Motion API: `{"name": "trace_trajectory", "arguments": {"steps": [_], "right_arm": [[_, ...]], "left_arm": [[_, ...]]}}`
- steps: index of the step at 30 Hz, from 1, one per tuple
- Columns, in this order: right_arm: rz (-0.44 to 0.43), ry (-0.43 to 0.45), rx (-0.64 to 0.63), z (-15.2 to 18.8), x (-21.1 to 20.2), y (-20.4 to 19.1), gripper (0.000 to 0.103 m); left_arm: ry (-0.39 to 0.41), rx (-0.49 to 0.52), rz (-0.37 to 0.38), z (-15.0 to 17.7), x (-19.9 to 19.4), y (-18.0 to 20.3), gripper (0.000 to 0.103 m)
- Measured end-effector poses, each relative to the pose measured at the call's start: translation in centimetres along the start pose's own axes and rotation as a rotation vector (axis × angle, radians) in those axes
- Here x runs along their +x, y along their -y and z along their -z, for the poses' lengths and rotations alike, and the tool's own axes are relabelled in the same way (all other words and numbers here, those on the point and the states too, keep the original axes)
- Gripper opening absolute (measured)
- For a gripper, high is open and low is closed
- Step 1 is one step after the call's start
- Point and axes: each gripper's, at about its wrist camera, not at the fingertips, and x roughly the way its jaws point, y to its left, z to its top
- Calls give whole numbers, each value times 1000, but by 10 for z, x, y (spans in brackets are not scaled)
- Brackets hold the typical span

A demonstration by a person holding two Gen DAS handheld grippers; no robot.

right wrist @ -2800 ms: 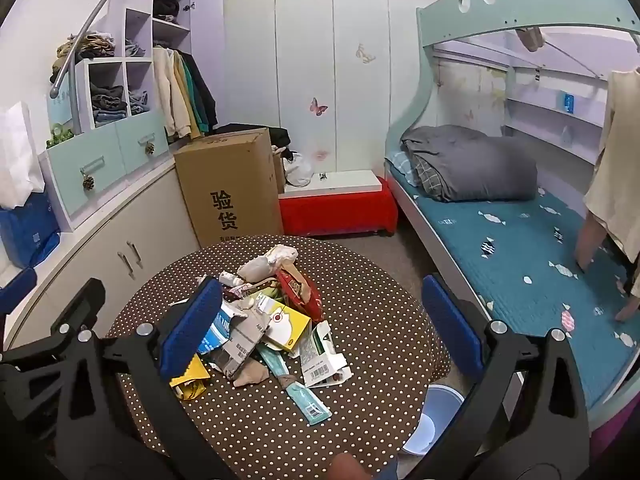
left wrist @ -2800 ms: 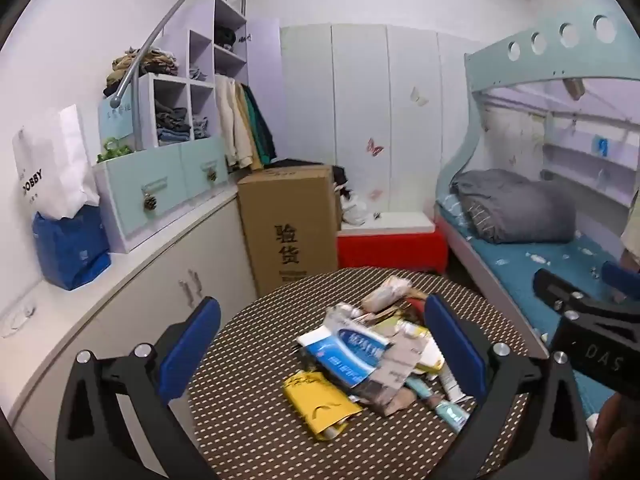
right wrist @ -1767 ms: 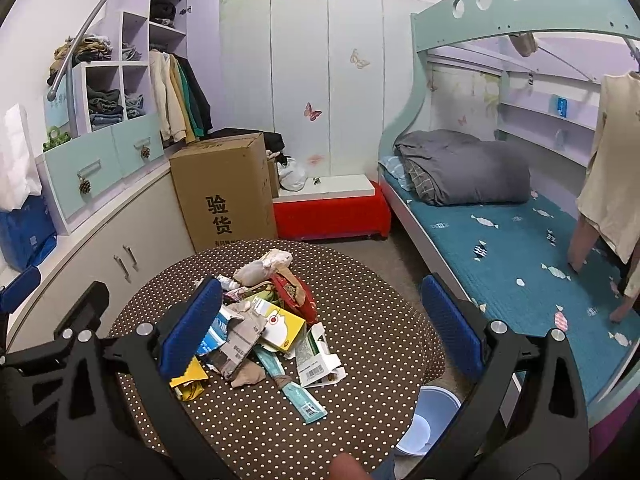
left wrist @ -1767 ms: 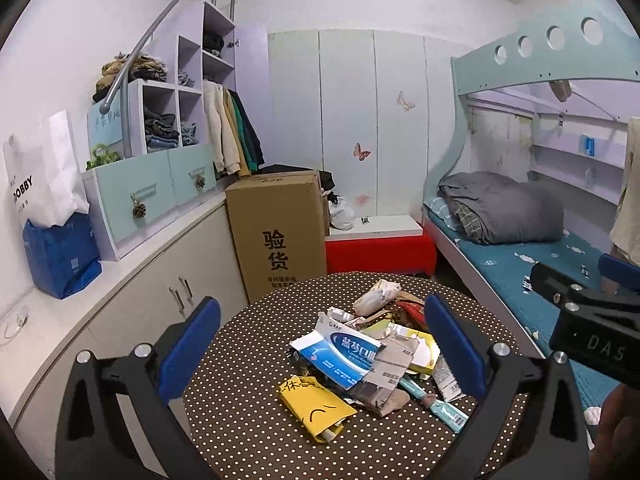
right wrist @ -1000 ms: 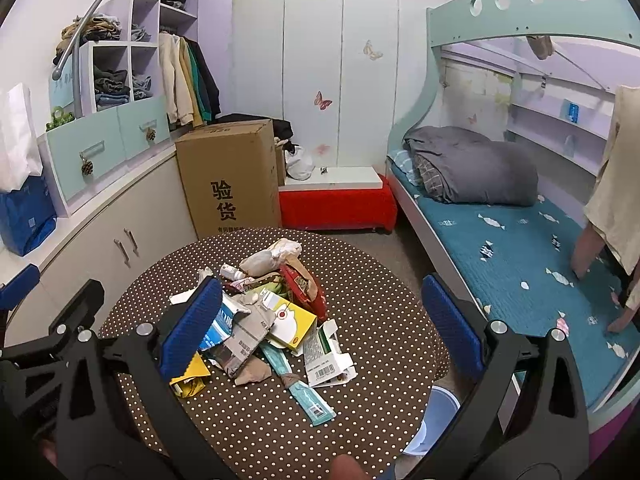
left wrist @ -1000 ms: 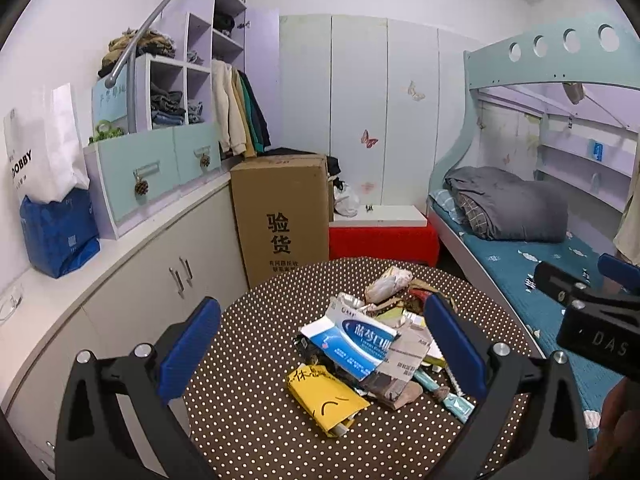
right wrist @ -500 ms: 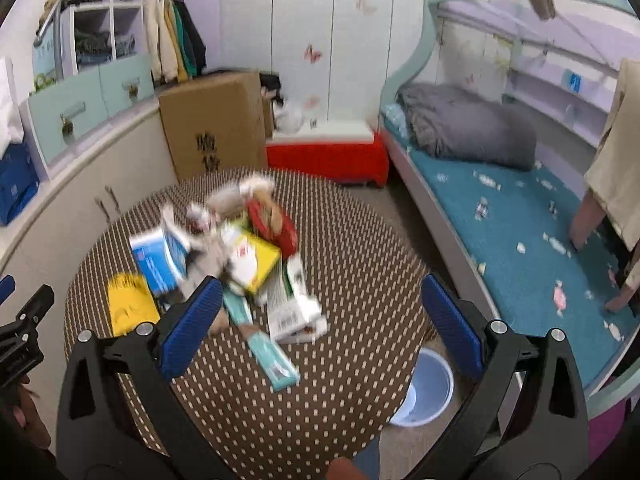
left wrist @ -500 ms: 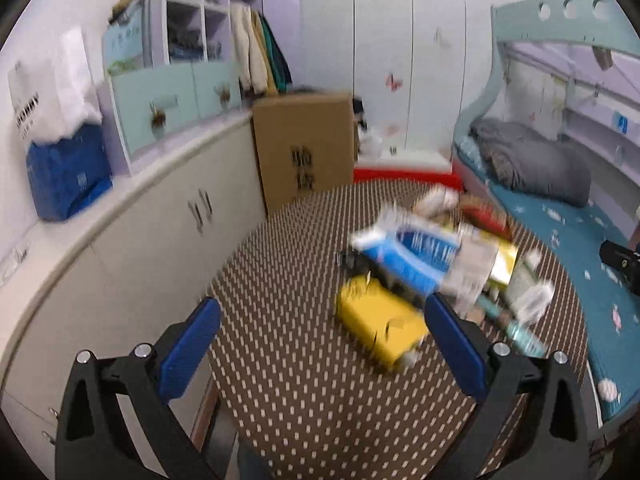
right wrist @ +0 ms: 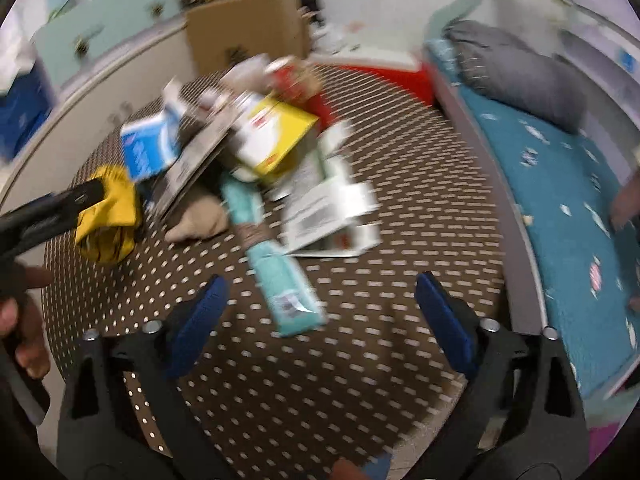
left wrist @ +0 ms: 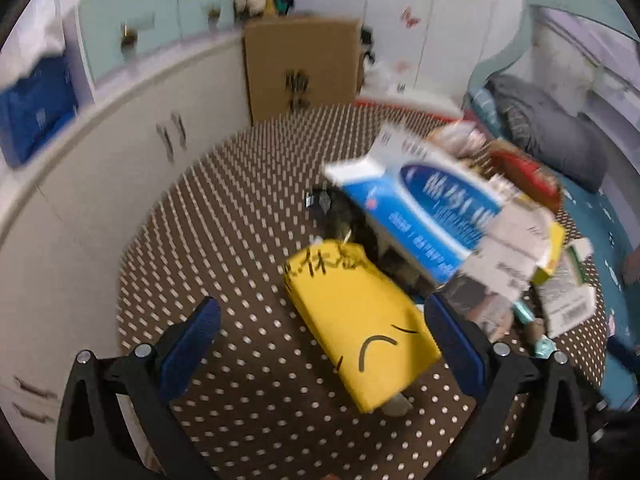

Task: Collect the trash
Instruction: 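Grasp the yellow wrapper with the left gripper while the right grasps the teal tube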

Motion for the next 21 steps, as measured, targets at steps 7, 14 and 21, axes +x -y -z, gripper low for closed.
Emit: {"name": "trace_trajectory", "arguments": {"steps": [7,14,21], "right_arm": [[-30,-19,-100,-17,32,-24,58],[-24,-2,-128,-19,38,-26,22],[-273,-21,43,11,7,0,21]], "left_arm": [[-60,-30,105,6,26,-7,55],[-47,1,161,18,8,-21,48],[-19,34,192,38,-25,-35,47]]}}
